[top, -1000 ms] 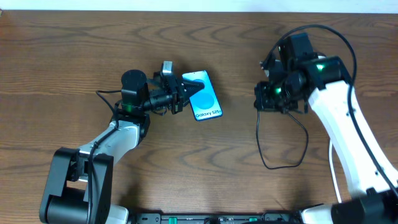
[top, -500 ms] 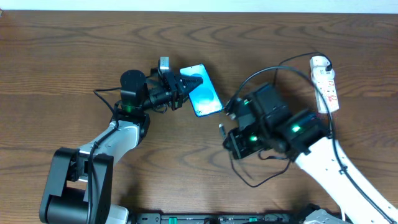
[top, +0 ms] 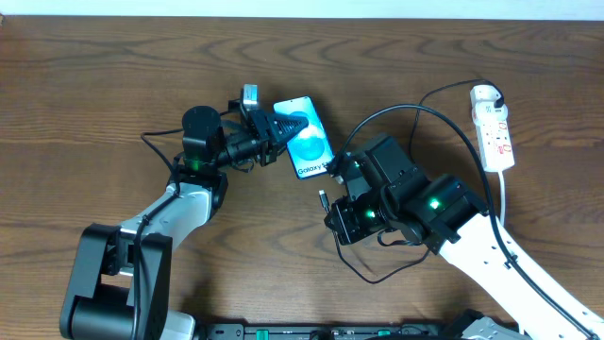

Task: Plug charger to phone and switch on socket
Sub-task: 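Carry the cable plug with the right gripper to the phone's bottom port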

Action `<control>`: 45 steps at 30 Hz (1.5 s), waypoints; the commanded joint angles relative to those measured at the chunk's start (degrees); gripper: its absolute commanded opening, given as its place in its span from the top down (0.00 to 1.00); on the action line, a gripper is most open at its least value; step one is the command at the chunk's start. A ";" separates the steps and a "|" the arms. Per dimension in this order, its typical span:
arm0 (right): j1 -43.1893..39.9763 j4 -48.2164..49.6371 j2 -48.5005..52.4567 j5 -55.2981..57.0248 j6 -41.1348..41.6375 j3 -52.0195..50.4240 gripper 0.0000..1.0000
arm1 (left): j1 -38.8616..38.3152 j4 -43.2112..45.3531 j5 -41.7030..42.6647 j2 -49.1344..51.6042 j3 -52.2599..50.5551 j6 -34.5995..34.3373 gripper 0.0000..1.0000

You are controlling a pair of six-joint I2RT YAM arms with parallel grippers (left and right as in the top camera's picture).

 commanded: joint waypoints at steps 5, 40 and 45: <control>0.42 0.57 1.09 0.28 4.74 -0.11 0.99 | 0.17 0.90 2.67 0.09 1.40 2.23 0.93; 0.00 4.81 2.56 -1.22 7.32 -0.11 0.99 | 0.17 7.54 7.32 0.09 1.40 3.08 0.93; 0.00 4.83 2.56 -1.22 7.32 -0.11 0.99 | 0.17 7.54 8.24 0.09 1.40 3.06 0.93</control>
